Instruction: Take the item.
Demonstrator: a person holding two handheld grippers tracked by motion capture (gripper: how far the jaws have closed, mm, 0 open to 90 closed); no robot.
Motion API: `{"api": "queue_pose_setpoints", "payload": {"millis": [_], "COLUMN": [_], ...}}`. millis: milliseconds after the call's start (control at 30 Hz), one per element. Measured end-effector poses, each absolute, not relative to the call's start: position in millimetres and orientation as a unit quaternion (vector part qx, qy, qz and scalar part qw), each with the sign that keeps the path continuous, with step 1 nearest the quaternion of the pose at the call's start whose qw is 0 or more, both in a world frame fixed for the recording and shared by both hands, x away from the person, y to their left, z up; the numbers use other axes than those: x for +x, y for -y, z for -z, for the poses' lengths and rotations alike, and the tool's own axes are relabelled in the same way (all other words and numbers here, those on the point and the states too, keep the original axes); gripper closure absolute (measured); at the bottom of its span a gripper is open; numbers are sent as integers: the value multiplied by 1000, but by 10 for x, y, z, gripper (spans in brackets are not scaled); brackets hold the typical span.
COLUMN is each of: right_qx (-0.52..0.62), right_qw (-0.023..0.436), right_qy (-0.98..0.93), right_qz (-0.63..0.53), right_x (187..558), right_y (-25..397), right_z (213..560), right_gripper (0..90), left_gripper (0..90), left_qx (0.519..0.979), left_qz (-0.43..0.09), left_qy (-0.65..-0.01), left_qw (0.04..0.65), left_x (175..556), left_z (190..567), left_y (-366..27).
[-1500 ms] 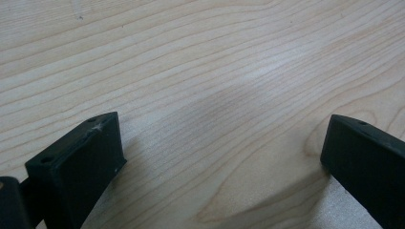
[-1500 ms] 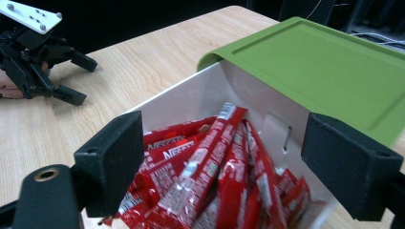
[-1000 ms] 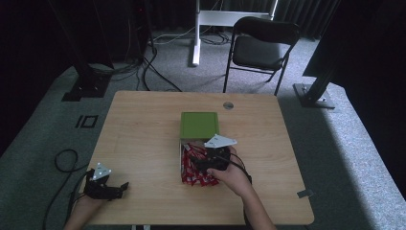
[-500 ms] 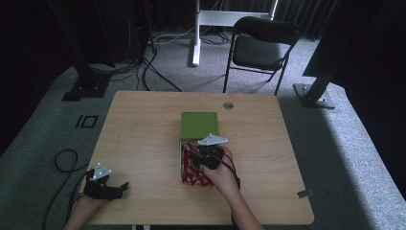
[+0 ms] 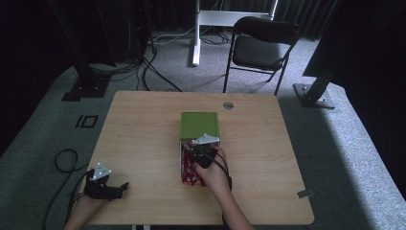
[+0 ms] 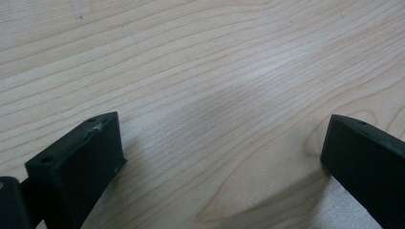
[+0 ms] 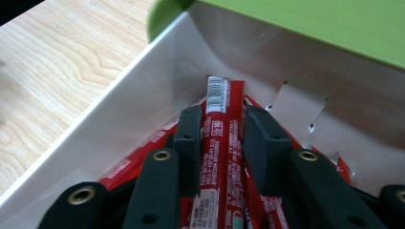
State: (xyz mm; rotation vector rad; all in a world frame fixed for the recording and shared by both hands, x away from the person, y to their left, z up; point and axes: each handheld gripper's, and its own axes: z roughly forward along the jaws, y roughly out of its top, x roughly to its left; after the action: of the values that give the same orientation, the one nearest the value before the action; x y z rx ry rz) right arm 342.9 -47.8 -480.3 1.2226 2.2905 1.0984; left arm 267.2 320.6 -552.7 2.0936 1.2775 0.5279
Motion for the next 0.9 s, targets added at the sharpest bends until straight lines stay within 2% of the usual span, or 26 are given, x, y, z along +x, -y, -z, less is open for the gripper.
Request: {"api": "queue_pose_setpoints", "payload": {"millis": [300, 367, 400, 467, 900], "right_qx": [442, 443, 439, 438, 428], "right_qw": [155, 155, 162, 162, 140], "right_qy": [-800, -800, -802, -802, -800], "right_qz": [-375, -374, -370, -372, -397], "right_x": [3484, 3489, 3485, 3478, 3353], "right_y": [473, 475, 472, 477, 565], "right_z": [4853, 4852, 4850, 4840, 4720], "right_gripper": [686, 716, 777, 829, 840], "left_gripper": [14, 14, 14, 14, 14], "left_qx": [793, 793, 793, 793, 792], "left_qz": [-200, -200, -200, -200, -200], "left_qy": [-484, -484, -484, -484, -485], "left_qw": [311, 311, 311, 311, 312], "left_x": [2672, 2672, 2672, 2672, 2672], "left_z": [5527, 5527, 5527, 5527, 5528], "left_y": [-3206, -3206, -3206, -3206, -3204]}}
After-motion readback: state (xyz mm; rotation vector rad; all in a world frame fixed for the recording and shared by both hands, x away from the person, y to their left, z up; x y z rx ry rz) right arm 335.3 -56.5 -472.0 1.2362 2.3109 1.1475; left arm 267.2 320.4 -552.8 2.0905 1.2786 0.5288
